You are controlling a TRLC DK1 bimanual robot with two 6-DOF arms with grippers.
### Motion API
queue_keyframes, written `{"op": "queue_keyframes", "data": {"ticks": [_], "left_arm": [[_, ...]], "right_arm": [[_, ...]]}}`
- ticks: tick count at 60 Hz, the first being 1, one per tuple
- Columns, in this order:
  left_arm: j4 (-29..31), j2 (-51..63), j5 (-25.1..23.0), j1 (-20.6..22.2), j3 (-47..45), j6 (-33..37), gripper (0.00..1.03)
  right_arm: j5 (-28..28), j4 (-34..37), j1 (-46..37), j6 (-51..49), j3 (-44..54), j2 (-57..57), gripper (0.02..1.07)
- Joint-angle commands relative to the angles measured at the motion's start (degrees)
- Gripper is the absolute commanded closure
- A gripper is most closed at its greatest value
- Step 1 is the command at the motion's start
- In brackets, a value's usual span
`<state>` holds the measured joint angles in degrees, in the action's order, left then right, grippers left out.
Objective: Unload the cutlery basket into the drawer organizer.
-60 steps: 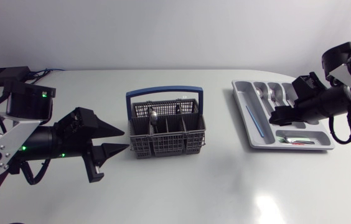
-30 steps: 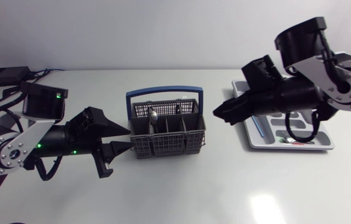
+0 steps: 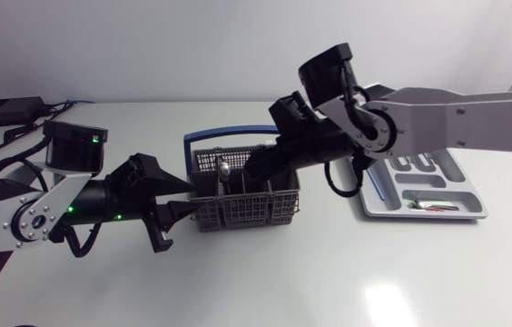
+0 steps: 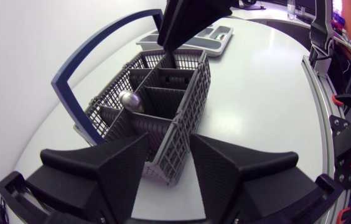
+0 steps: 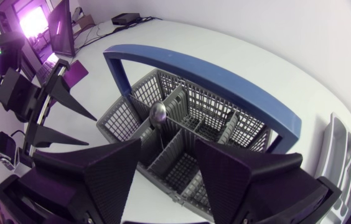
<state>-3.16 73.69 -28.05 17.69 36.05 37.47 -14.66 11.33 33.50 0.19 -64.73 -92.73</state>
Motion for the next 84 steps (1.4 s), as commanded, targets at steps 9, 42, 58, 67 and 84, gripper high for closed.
{"op": "queue_keyframes", "data": {"ticks": [9, 42, 58, 67, 84], "left_arm": [[-2.6, 3.5, -0.1, -0.4, 1.7, -0.8, 0.55], [-6.8, 7.4, -0.1, -1.3, 1.9, -3.1, 0.55], [-7.3, 8.4, -0.1, -1.3, 1.8, -3.0, 0.55], [-7.6, 8.5, -0.1, -1.3, 1.6, -3.0, 0.55], [-8.0, 9.1, -0.1, -1.3, 1.3, -3.0, 0.55]], "right_arm": [[3.6, -4.8, 3.7, 3.2, -2.9, -6.3, 0.43], [7.4, -14.8, 6.6, 3.8, -3.3, -13.0, 0.43], [8.0, -16.1, 6.5, 2.2, -4.0, -15.6, 0.43], [6.7, -16.3, 6.9, 1.0, -3.2, -14.9, 0.49], [4.0, -15.7, 8.6, -0.4, -0.5, -12.2, 0.67]]}}
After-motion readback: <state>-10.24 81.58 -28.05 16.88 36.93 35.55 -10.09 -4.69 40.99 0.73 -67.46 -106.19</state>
